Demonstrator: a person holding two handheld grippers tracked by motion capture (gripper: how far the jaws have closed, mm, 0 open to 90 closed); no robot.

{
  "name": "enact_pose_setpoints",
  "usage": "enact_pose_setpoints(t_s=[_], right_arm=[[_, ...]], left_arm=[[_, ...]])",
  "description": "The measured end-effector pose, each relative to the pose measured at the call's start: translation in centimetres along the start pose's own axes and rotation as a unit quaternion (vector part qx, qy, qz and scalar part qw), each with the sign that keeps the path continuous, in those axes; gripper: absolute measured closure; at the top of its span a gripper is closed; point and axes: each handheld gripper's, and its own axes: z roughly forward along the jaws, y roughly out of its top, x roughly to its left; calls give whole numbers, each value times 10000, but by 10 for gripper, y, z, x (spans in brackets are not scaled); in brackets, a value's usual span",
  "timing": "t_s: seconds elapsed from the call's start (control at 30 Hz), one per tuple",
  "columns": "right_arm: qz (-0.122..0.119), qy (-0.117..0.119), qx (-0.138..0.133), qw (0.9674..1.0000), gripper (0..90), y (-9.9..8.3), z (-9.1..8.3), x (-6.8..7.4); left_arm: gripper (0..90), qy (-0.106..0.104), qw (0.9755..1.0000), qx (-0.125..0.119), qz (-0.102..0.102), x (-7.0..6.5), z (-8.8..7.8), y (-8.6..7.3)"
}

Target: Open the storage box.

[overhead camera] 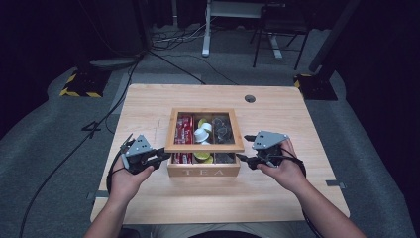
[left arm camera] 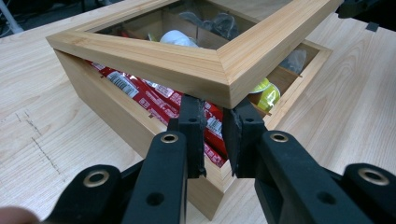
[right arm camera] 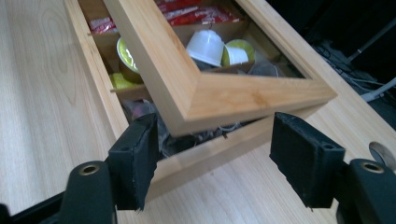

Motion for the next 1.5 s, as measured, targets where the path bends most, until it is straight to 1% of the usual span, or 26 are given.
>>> enact_pose_setpoints(t_s=[0.07, 0.13, 0.23, 0.27, 0.3, 0.33, 0.37, 0.43, 0.47, 0.57, 0.63, 0.67, 0.7, 0.77, 0.8, 0.87, 0.93, 0.97, 1.2, 1.27, 1.3, 1.37, 1.4, 1.43, 1.47, 1.5], right_arm=[[-32, -26, -48, 10000, 354, 2, 0, 0], [-79, -51, -99, 9999, 372, 4, -1, -1], [-146, 19, -98, 9998, 415, 5, -1, -2], [-140, 82, -118, 9998, 448, 6, -1, -2], [-112, 141, -129, 9998, 450, 5, -1, -2], [-106, 142, -128, 9998, 449, 5, -1, -2], [-105, 147, -124, 9998, 450, 6, -1, -3], [-102, 155, -115, 9998, 452, 6, -1, -3], [-153, 150, -111, 9997, 461, 8, -3, -3], [-227, 150, -100, 9996, 473, 11, -4, -5], [-249, 154, -104, 9995, 482, 13, -6, -6], [-278, 154, -119, 9994, 487, 15, -7, -7], [-278, 152, -148, 9994, 491, 16, -8, -8], [-265, 145, -216, 9993, 501, 18, -10, -10], [-254, 149, -263, 9992, 507, 20, -12, -12], [-217, 145, -335, 9991, 517, 24, -14, -16], [-229, 147, -389, 9989, 528, 28, -16, -21], [-227, 149, -407, 9988, 533, 30, -17, -23], [-124, 160, -594, 9980, 565, 48, -24, -42], [-109, 164, -606, 9980, 569, 52, -26, -47], [-89, 166, -637, 9978, 568, 55, -26, -50], [-46, 187, -687, 9974, 569, 59, -26, -55], [-10, 248, -764, 9968, 571, 61, -25, -58], [-10, 248, -764, 9968, 571, 61, -25, -58], [21, 297, -808, 9963, 574, 63, -25, -60], [28, 321, -828, 9960, 583, 67, -24, -62]], left_arm=[[779, 19, 10000, 9, 25, 0, 0, 0], [780, 82, 9999, 3, 63, -1, 0, 0], [780, 83, 9999, -13, 57, -1, 0, 0], [779, 60, 10000, -20, 35, -1, 0, 0], [776, 50, 10000, -25, 42, -1, 0, 0], [769, 31, 10000, -36, 17, -1, 0, 0], [756, 38, 10000, -40, 45, -1, 0, 0], [709, 31, 10000, -46, 42, -2, 1, 0], [662, 95, 9999, -97, 96, -4, 1, 1], [611, 149, 9997, -157, 137, -5, 1, 1], [564, 172, 9996, -152, 139, -5, 0, 1], [531, 249, 9995, -154, 100, -5, 0, 0], [517, 298, 9993, -172, 119, -5, -1, -1], [476, 368, 9991, -203, 76, -4, -2, -2], [458, 380, 9990, -206, 70, -4, -2, -2], [449, 386, 9990, -226, 19, -3, -4, -4], [431, 420, 9989, -223, -7, -2, -4, -5], [421, 418, 9988, -225, -67, -2, -4, -6], [402, 468, 9986, -231, -76, 0, -5, -10], [384, 512, 9984, -233, -53, 0, -6, -12], [373, 534, 9983, -237, -84, 0, -6, -13], [359, 559, 9981, -241, -79, 0, -7, -14], [356, 597, 9979, -243, -89, 0, -10, -17], [354, 597, 9979, -243, -89, 0, -10, -17], [354, 621, 9977, -247, -137, 0, -11, -19], [349, 664, 9975, -233, -102, 1, -13, -20]])
